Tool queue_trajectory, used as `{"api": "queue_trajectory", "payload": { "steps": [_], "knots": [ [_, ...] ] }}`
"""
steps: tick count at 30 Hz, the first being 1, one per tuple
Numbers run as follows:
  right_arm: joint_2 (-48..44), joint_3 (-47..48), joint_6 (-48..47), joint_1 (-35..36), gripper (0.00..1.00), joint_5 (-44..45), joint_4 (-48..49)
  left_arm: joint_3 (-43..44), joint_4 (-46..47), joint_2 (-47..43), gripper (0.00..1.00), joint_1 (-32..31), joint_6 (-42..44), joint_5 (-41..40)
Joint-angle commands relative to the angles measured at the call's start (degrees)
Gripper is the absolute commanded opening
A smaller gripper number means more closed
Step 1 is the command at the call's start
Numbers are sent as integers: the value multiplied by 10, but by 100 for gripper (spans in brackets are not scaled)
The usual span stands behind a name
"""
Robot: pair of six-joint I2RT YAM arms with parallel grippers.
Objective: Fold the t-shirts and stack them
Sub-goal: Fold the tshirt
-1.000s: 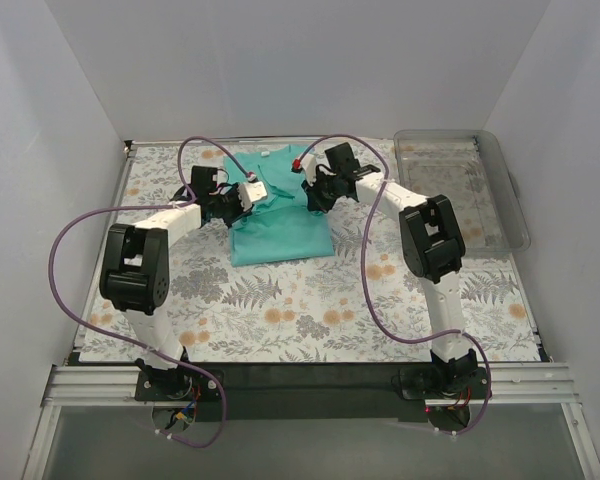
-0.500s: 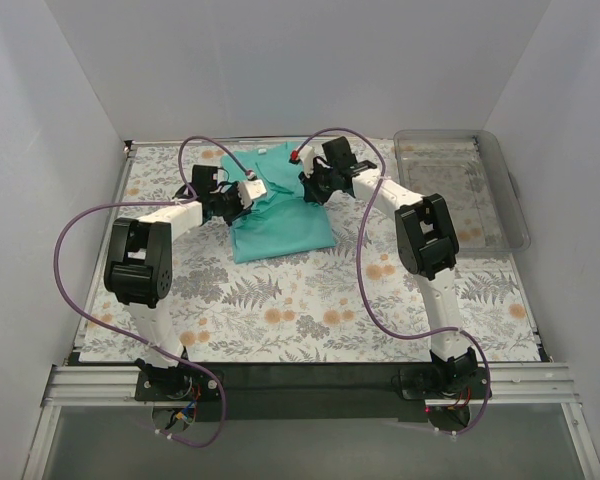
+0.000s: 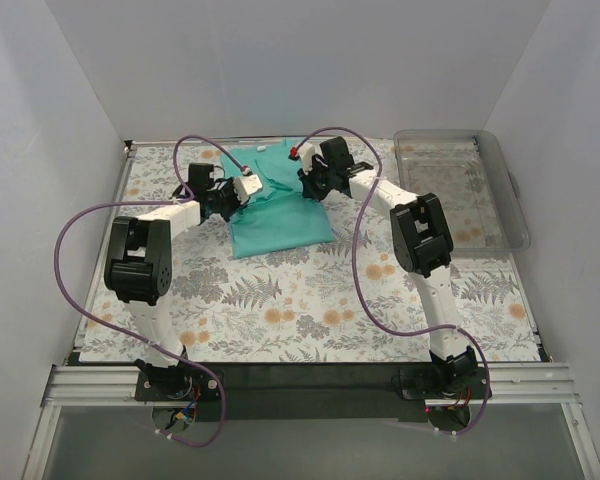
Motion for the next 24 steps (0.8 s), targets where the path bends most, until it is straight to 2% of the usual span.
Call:
{"api": "queue_trajectory", "payload": {
  "steps": [1, 3, 4, 5, 6, 7, 8, 10, 13, 15, 18, 21, 23, 24],
  "knots": [
    [12, 27, 27, 1, 1, 42, 37, 13, 22, 15, 0, 4, -16, -13],
    [15, 30, 38, 1, 1, 64, 45, 20, 24, 25, 0, 4, -30, -17],
    [16, 34, 46, 1, 6, 74, 49, 22, 30, 28, 3, 3, -38, -20],
    [20, 38, 61, 2, 9, 101, 51, 23, 34, 32, 17, 4, -45, -24],
    [21, 43, 66, 3, 14, 109, 53, 26, 39, 33, 27, 3, -56, -27],
    [22, 48, 68, 4, 28, 114, 54, 26, 47, 34, 33, 3, -82, -35],
    [21, 48, 81, 5, 34, 129, 62, 27, 47, 34, 37, 3, -91, -40],
    [15, 49, 89, 5, 49, 139, 68, 32, 83, 29, 41, 3, -123, -57],
    [-6, 31, 93, 5, 60, 138, 88, 34, 108, 15, 46, 3, -136, -73],
    [-17, 29, 96, 5, 60, 146, 99, 37, 120, 3, 49, 4, -158, -98],
    [-22, 36, 97, 5, 61, 163, 99, 41, 136, -10, 63, 3, -163, -124],
    [-37, 22, 91, 5, 61, 157, 99, 44, 141, -20, 67, 3, -172, -161],
    [-53, 4, 66, 4, 63, 122, 101, 35, 153, -33, 69, 3, -175, -178],
    [-75, -19, 27, 2, 66, 70, 97, 33, 160, -40, 69, 3, -187, -206]
  ]
}}
